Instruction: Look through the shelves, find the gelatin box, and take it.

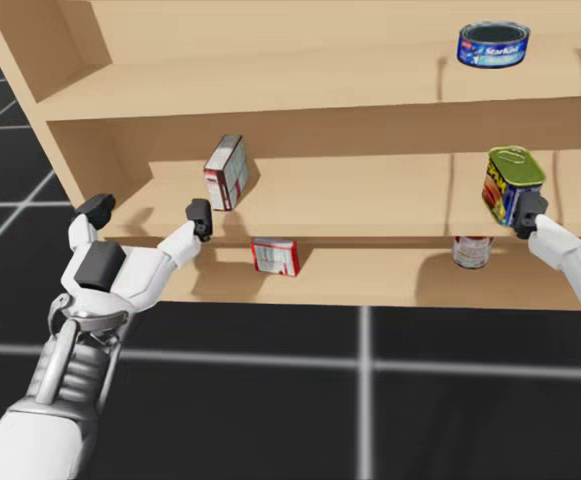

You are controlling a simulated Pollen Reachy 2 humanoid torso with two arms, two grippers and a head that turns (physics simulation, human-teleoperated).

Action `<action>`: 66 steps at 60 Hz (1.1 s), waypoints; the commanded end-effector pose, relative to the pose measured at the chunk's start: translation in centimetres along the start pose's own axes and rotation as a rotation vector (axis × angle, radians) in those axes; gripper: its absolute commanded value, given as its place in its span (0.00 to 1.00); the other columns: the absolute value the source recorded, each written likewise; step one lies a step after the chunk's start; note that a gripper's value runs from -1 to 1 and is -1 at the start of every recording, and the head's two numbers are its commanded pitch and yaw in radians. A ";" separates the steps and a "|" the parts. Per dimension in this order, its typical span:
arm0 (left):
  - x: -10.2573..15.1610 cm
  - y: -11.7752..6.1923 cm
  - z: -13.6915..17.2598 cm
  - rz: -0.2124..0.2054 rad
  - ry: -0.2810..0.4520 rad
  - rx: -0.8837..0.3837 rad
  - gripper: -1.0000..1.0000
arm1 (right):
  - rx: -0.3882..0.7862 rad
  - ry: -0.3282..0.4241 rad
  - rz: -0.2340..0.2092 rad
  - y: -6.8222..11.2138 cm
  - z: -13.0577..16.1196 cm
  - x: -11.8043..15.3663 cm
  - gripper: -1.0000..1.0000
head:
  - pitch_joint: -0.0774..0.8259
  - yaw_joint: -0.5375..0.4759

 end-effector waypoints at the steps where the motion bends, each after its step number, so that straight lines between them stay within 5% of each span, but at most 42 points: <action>1: 0.6 -0.9 0.7 0.006 -0.021 -0.022 0.00 | -0.001 0.002 0.012 0.2 0.0 -0.2 0.00 | 0.72 0.72; 9: 2.3 -2.0 1.9 0.044 -0.039 -0.051 0.00 | -0.006 0.002 0.014 0.3 0.0 -0.3 0.00 | 0.72 0.71; 16: 3.8 -3.4 3.6 0.108 0.076 -0.066 0.00 | -0.009 0.001 0.014 0.3 -0.1 -0.4 0.00 | 0.72 0.72; 18: 3.8 -4.0 4.3 0.132 0.168 -0.066 0.00 | -0.010 0.000 0.017 0.3 -0.2 -0.5 0.00 | 0.72 0.72; 22: 2.9 -5.1 5.2 0.182 0.176 -0.087 0.00 | -0.011 0.002 0.016 0.3 -0.2 -0.6 0.00 | 0.72 0.72; 39: -3.0 -7.9 5.9 0.166 0.201 -0.168 0.00 | -0.037 -0.020 0.011 0.1 -0.2 -0.4 0.00 | 0.71 0.73; 66: -9.2 -11.1 -2.2 0.162 0.315 -0.147 0.00 | -0.045 -0.035 0.013 -0.1 -0.1 -0.2 0.00 | 0.73 0.73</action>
